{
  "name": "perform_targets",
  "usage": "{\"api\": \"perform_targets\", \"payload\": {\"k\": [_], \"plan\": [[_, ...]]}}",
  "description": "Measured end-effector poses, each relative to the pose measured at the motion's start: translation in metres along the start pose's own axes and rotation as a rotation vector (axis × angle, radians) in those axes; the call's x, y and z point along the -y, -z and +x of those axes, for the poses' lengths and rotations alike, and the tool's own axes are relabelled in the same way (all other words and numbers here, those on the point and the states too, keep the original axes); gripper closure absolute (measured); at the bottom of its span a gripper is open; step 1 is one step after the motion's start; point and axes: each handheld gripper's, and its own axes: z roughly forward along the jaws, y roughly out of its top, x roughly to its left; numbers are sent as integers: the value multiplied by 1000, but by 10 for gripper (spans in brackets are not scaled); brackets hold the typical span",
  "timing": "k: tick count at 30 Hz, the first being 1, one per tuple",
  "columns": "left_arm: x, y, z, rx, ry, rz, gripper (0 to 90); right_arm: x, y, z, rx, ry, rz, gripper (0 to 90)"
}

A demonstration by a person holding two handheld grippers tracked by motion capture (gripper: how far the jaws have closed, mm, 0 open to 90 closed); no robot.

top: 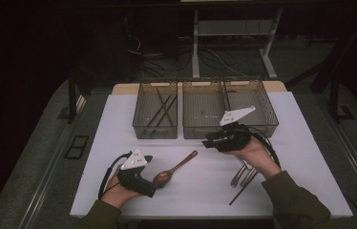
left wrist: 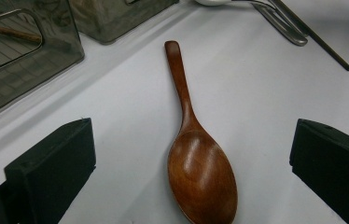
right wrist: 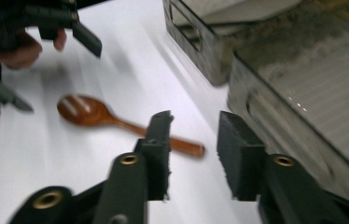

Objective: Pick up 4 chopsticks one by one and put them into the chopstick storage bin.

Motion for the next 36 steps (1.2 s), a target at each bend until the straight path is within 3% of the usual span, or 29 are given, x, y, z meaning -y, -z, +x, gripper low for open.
{"api": "perform_targets", "payload": {"k": [5, 11, 20, 25, 29, 36], "plan": [[0, 0, 1, -2, 0, 2, 0, 26, 25, -4, 52, -24, 5, 784], [0, 0, 1, -3, 0, 3, 0, 59, 58, -19, 128, -77, 32, 890], [1, 1, 1, -6, 0, 4, 0, 107, 90, -45, 258, -160, 110, 893], [0, 1, 1, -6, -3, 6, 0, 126, 97, -61, 324, -217, 148, 893], [0, 1, 1, -7, -1, 3, 0, 133, 97, -69, 366, -223, 184, 894], [0, 2, 1, -9, 0, 1, 0, 139, 97, -75, 389, -236, 205, 894]]}}
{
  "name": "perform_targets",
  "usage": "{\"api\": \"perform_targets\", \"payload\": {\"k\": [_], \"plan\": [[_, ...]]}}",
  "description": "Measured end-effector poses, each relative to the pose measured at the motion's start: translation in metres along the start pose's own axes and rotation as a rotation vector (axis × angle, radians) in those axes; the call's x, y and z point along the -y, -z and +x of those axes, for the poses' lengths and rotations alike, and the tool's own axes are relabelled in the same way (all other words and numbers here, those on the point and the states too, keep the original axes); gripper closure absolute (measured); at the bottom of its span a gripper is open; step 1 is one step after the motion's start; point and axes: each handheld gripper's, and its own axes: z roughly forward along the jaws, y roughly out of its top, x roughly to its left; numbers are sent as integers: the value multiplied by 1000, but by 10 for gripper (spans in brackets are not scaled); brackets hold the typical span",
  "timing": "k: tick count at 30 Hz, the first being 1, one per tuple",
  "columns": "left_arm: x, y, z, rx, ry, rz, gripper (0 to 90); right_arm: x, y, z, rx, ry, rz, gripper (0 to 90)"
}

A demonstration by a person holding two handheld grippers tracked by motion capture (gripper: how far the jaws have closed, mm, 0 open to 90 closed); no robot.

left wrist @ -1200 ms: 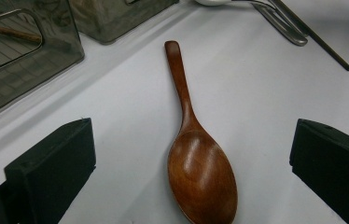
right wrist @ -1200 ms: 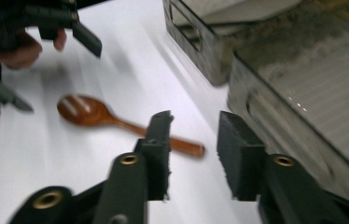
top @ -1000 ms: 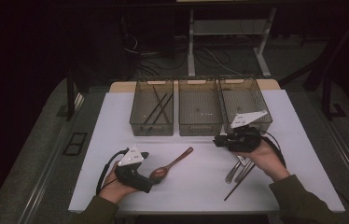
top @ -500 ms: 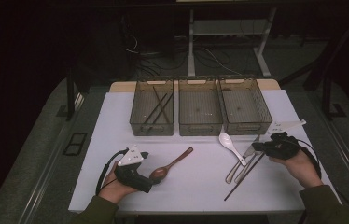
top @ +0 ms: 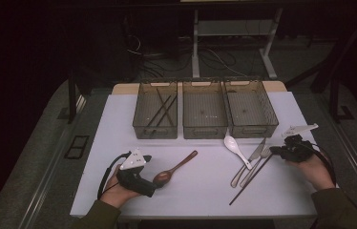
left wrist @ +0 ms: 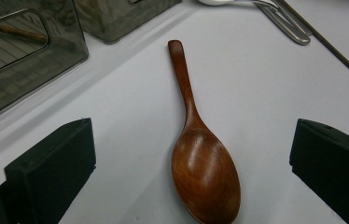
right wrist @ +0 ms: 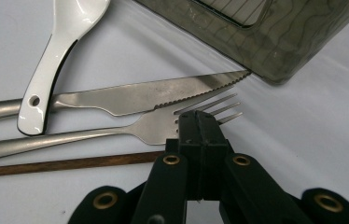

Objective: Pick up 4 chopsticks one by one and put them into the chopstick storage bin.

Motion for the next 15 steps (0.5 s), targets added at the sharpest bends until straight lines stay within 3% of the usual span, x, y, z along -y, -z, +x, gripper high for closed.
{"api": "perform_targets", "payload": {"k": [15], "plan": [[0, 0, -1, 3, -6, 4, 0, 2, -4, -1, 5, 5, 14, 894]]}}
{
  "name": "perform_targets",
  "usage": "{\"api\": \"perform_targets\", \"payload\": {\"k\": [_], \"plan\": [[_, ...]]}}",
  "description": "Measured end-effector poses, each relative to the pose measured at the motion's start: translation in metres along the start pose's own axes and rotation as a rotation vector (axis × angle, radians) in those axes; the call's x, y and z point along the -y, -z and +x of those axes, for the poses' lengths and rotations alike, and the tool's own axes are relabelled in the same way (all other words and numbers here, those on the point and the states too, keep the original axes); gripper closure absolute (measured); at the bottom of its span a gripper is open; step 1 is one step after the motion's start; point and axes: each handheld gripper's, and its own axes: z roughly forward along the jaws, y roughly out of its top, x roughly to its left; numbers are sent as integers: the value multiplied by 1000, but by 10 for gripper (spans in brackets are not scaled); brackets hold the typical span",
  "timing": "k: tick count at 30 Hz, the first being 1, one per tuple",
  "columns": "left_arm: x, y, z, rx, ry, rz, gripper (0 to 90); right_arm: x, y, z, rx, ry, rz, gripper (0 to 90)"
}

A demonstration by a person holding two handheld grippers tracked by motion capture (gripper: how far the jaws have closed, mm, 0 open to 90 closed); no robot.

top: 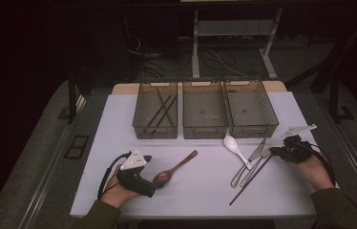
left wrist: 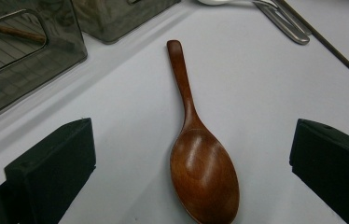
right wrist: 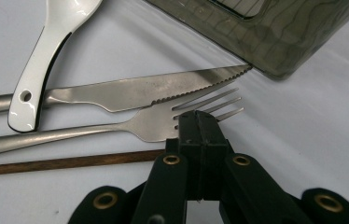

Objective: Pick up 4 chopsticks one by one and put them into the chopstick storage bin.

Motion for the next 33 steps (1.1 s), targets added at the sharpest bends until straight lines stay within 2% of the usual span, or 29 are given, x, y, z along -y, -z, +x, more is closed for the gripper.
{"api": "perform_targets", "payload": {"k": [10, 15, 21, 33], "plan": [[0, 0, 0, 0, -1, 1, 0, 5, 1, 0, 9, -2, 16, 894], [-1, -1, 0, -1, 2, 0, 0, 1, 5, 0, -4, -16, -24, 894], [-1, -2, -1, 1, -1, 1, 0, -5, -2, 2, -33, -27, -40, 894], [-1, -2, -1, 2, -2, 1, 0, -1, -4, 3, -19, -13, 1, 894]]}}
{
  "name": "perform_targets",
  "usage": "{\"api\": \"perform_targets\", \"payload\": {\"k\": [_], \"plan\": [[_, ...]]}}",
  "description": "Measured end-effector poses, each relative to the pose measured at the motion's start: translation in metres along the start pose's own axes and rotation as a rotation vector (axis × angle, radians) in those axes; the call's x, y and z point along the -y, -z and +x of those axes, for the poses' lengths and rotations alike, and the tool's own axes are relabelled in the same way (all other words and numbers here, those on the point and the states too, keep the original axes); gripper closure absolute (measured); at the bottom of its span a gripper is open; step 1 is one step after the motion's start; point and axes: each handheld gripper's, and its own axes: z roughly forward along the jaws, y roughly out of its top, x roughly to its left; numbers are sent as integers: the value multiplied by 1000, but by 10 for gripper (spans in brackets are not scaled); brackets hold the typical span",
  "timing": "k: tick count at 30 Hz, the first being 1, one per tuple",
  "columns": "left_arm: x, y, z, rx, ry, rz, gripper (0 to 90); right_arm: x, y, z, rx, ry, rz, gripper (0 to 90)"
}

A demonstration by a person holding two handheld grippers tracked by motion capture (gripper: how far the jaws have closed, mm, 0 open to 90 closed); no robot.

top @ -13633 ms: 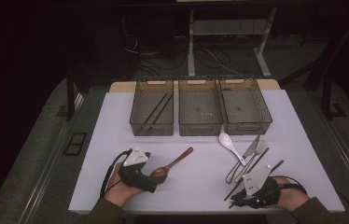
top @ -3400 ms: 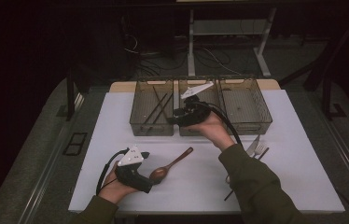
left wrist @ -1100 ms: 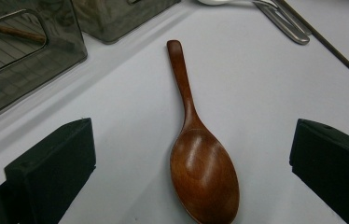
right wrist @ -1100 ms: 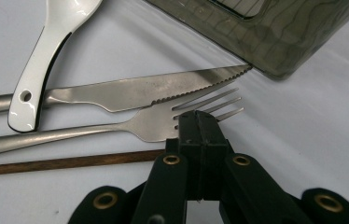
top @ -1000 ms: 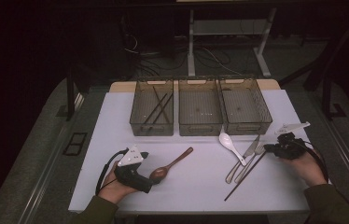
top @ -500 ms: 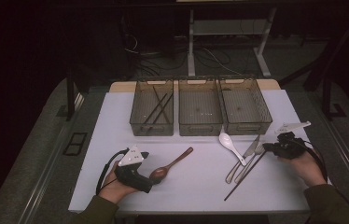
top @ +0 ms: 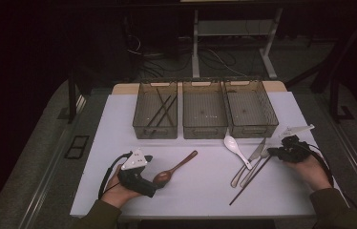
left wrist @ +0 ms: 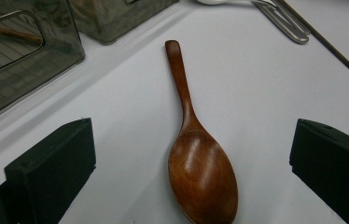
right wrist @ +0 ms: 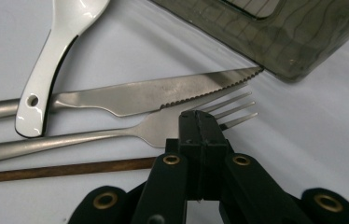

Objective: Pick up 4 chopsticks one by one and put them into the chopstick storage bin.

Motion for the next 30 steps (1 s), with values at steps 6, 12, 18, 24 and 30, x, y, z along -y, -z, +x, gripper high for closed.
{"api": "perform_targets", "payload": {"k": [6, 12, 18, 24, 30], "plan": [[0, 0, 0, 1, -1, 1, 0, 2, 1, -1, 8, 0, 6, 894], [0, 0, 0, 1, -1, 1, 0, 4, 2, -1, 11, 0, 9, 894], [0, 0, 0, 2, -1, 0, 0, 5, 3, -2, 16, -3, 11, 894], [0, 0, 0, 3, -2, 1, 0, 7, 4, -3, 20, -7, 12, 894], [0, 0, -1, 4, -2, 2, 0, 14, 8, -7, 28, -19, 17, 894]]}}
